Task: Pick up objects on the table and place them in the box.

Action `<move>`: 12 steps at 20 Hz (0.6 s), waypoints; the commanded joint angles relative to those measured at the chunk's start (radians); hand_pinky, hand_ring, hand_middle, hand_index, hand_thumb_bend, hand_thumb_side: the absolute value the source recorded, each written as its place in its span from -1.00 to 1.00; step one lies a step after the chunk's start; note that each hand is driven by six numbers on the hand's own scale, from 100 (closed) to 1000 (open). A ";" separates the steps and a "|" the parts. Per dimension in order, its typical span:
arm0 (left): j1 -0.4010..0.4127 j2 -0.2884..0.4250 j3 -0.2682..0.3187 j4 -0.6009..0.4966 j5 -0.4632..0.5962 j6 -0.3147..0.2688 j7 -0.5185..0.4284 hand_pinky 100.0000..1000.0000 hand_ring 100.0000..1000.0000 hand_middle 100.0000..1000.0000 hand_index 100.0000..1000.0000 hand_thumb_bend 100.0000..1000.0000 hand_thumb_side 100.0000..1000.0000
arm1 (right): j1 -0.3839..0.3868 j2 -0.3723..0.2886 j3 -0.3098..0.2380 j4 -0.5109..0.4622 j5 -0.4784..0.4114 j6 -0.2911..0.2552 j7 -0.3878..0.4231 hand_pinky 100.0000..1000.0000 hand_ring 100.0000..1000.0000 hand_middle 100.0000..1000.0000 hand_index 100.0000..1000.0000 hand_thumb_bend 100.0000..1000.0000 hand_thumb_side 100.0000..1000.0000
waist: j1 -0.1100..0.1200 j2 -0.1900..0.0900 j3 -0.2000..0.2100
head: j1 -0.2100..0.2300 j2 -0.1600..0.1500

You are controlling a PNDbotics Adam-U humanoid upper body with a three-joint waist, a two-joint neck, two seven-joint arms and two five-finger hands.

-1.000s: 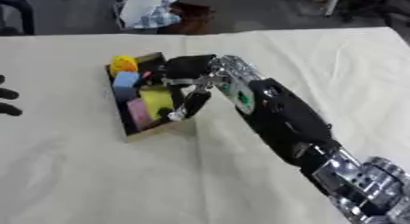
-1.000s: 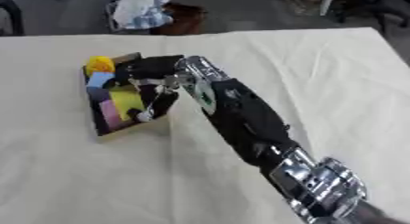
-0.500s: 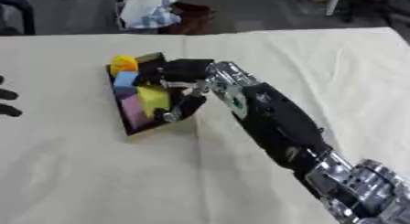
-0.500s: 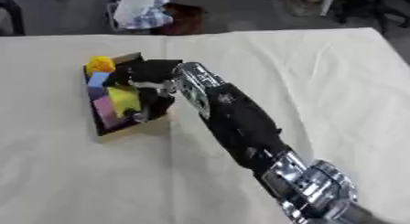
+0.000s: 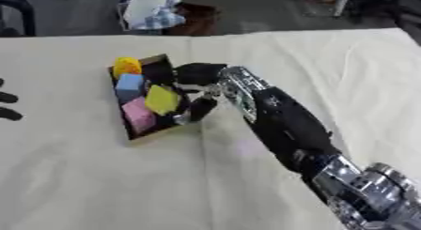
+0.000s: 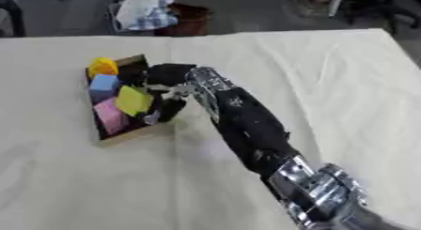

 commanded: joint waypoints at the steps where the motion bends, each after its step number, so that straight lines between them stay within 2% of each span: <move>1: -0.007 0.012 0.005 -0.010 0.002 0.000 -0.001 0.60 0.17 0.28 0.73 -1.00 0.69 | -0.019 -0.017 -0.016 0.013 0.000 0.007 0.010 0.75 0.80 1.00 1.00 -0.90 0.23 | 0.007 -0.015 0.000 | 0.003 -0.015; 4: -0.006 0.012 0.005 -0.010 0.002 0.000 -0.001 0.60 0.17 0.28 0.73 -1.00 0.69 | -0.021 -0.025 -0.028 0.024 -0.012 0.011 0.016 0.76 0.80 1.00 1.00 -0.95 0.24 | 0.007 -0.016 -0.001 | 0.004 -0.015; 9: -0.005 0.014 0.006 -0.009 0.002 0.000 -0.001 0.60 0.17 0.28 0.73 -1.00 0.70 | -0.037 -0.051 -0.030 0.014 -0.051 0.002 0.043 0.77 0.82 1.00 1.00 -0.90 0.22 | 0.005 -0.017 -0.004 | 0.006 -0.014; 12: -0.004 0.015 0.006 -0.008 0.001 0.001 -0.002 0.60 0.17 0.28 0.73 -1.00 0.70 | -0.048 -0.069 -0.029 0.008 -0.062 -0.005 0.065 0.78 0.84 1.00 1.00 -0.72 0.21 | 0.003 -0.018 -0.007 | 0.008 -0.013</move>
